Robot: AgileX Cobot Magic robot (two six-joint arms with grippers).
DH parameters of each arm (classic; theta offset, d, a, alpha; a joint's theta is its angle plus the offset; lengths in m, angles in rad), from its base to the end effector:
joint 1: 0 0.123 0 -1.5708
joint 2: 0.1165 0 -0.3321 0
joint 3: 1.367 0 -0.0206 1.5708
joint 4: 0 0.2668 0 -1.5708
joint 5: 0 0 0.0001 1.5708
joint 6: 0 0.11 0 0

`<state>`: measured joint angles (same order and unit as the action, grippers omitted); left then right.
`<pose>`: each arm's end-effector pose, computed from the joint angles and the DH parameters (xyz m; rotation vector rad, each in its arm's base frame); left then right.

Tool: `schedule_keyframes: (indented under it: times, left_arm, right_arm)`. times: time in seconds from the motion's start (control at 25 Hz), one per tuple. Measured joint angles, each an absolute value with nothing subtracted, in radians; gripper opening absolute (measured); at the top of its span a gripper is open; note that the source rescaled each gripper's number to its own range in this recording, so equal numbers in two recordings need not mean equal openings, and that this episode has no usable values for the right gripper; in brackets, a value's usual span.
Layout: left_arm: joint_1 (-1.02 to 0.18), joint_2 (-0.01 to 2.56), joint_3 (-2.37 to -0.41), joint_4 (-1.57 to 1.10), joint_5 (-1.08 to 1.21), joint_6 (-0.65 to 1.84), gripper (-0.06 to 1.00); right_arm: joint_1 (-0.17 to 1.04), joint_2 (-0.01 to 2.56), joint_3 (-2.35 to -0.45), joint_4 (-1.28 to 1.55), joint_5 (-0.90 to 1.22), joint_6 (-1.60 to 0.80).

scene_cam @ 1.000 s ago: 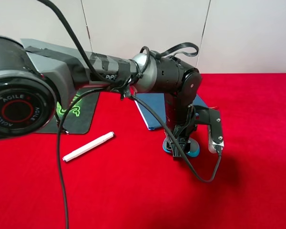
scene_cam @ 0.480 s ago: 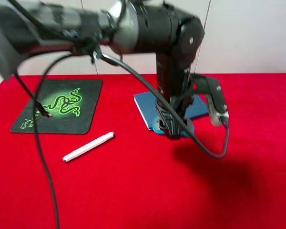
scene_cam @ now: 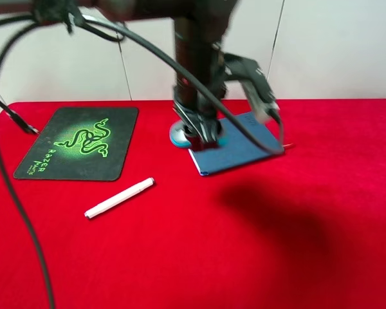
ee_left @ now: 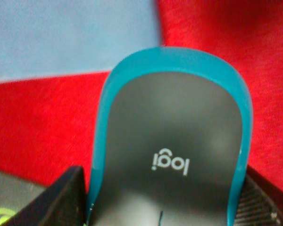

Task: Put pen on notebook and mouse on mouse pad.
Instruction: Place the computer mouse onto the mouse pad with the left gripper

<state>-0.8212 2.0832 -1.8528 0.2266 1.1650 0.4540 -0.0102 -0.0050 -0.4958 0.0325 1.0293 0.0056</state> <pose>0.3513 -0.3441 0.2702 1.7575 2.2243 0.2394 -0.0201 0.0033 0.2781 0.0150 2.0117 0.0358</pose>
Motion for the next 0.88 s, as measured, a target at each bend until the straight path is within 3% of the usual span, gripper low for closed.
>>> schedule_keyframes:
  times: [0.88]
  left_arm:
    - [-0.235,2.069,-1.803,0.158,1.138,0.305,0.53]
  right_arm:
    - [-0.010,-0.005,-0.496,0.033,1.029,0.006]
